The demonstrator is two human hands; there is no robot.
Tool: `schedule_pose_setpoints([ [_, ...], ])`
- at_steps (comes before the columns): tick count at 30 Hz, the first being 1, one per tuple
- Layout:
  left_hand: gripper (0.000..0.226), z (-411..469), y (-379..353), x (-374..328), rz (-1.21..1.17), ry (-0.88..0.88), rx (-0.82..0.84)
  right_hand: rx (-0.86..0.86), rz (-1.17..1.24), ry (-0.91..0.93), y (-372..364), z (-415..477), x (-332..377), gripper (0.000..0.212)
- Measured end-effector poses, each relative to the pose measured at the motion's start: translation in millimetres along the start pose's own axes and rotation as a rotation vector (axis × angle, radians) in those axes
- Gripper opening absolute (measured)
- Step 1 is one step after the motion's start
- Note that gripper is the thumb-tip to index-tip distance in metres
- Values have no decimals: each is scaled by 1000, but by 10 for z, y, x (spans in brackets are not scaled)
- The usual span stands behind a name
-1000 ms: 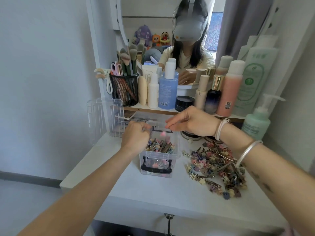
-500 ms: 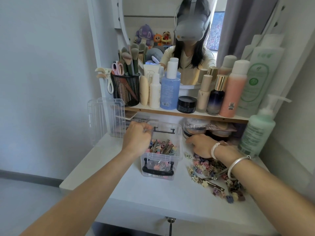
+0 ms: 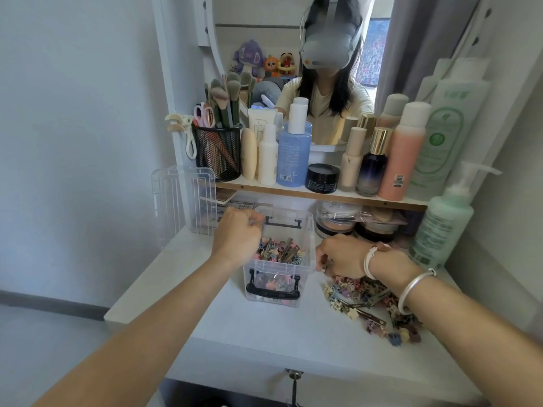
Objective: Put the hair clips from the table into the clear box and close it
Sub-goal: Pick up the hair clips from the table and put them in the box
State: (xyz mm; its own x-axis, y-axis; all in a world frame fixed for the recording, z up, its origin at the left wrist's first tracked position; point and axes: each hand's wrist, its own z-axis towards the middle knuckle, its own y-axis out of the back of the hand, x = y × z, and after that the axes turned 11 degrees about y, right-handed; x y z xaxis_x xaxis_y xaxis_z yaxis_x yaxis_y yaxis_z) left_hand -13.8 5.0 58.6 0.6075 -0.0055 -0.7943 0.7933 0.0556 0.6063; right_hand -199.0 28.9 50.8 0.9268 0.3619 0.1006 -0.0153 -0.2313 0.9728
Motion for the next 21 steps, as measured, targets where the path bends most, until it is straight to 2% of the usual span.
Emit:
schedule_pose_setpoints([
  [4, 30, -3, 0, 1, -10, 1, 8, -74, 19, 6, 52, -20, -49, 25],
  [6, 30, 0, 0, 1, -8, -2, 9, -224, 89, 12, 229, -67, -77, 20],
  [8, 31, -2, 0, 0, -3, -4, 8, -433, 317, 53, 464, -129, -34, 13],
  [10, 31, -8, -9, -5, -7, -8, 17, -549, 548, 165, 611, -147, 80, 21],
  [12, 31, -25, -20, -15, -5, -12, 21, -490, 581, 217, 603, -108, 215, 21],
  [14, 31, -38, -29, -28, 6, -12, 19, -440, 489, 184, 517, -82, 278, 12],
  [17, 30, -35, -33, -32, 0, -8, 21, -524, 481, 61, 478, -168, 148, 14],
  [18, 30, -30, -33, -29, -1, -6, 23, -506, 420, -3, 457, -205, 83, 16],
  [19, 30, -27, -37, -28, 1, -6, 25, -426, 312, -70, 419, -232, 13, 19],
  [21, 30, -20, -43, -26, -1, -6, 26, -161, 109, -175, 288, -236, -100, 31],
])
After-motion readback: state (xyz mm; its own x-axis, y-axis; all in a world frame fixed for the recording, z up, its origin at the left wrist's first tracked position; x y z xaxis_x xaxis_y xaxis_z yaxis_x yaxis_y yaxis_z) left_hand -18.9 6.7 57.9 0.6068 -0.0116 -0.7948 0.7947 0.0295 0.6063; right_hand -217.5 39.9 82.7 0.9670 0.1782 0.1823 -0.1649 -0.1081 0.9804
